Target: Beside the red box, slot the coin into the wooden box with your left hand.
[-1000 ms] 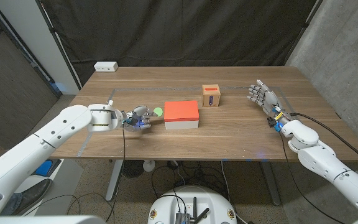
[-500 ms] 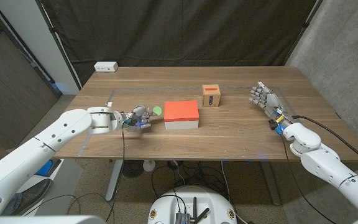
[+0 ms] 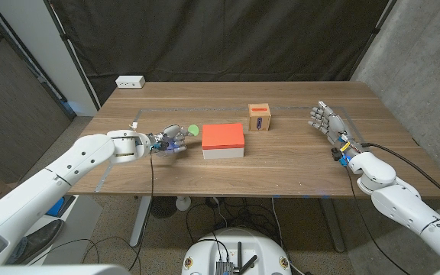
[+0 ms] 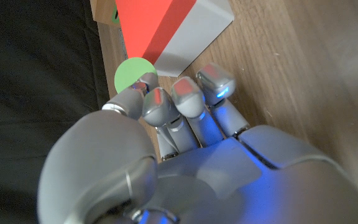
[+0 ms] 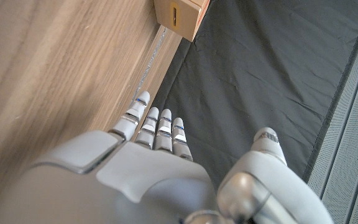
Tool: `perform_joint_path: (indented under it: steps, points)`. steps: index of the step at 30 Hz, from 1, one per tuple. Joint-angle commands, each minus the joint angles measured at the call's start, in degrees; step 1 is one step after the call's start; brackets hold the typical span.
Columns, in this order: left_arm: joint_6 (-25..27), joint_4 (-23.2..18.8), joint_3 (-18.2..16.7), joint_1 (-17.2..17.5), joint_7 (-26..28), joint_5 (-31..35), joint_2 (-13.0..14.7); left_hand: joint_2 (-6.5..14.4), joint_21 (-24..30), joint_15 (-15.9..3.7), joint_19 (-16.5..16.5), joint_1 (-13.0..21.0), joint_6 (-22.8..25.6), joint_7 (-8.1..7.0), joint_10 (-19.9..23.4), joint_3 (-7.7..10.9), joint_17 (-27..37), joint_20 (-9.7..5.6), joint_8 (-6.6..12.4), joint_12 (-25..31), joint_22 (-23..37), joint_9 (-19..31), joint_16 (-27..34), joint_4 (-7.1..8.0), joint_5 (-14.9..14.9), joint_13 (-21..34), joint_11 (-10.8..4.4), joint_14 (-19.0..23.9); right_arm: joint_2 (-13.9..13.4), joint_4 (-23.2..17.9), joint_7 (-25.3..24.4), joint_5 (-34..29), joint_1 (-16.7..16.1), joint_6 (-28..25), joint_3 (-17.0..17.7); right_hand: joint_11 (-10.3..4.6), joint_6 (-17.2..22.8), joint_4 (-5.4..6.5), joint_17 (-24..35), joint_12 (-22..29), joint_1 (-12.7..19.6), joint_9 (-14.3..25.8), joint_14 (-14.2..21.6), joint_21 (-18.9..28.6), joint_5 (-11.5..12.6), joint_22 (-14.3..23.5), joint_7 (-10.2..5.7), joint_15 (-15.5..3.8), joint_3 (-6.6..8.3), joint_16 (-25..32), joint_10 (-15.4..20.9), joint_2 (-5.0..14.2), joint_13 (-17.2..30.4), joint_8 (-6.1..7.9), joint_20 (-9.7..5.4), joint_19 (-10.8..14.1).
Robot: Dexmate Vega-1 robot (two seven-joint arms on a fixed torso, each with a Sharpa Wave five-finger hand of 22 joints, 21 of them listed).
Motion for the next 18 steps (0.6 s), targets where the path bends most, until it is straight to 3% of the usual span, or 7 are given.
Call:
perform_joint_path:
  steps: [1,18]
  points:
    - [0.48,1.8,0.95,-2.04,-2.99,2.38,-0.87,-0.3,0.21,-0.23,-0.53,-0.51,3.38,1.7,-0.19,-0.45,0.28,-3.82,0.12,0.1,0.11,0.26,0.14,0.02,0.46,0.24,-0.31,-0.23,-0.33,-1.59,-1.25,-0.34,-1.12,-0.88,0.66,-0.05,0.27,-0.36,0.02,0.16,-0.01,0.13,0.27,-0.06,-0.08,0.14,-0.06,0.13,0.1,0.19,0.51,0.65,0.23,0.21,-0.01,0.68]
    - [1.55,2.77,1.76,-3.35,-5.86,4.74,-1.46,-1.26,-0.14,-0.25,-0.59,-2.63,3.59,1.66,0.1,-1.17,-0.04,-3.85,-0.36,-0.28,0.01,0.0,0.02,0.33,0.17,-0.04,-0.3,-0.29,-0.14,-2.33,-2.0,-0.42,-1.98,-1.36,0.97,-0.09,0.42,-0.36,-0.08,0.13,-0.03,0.14,0.3,-0.45,-0.08,0.16,-0.02,0.18,0.1,0.19,0.47,0.7,0.24,0.25,-0.12,0.86]
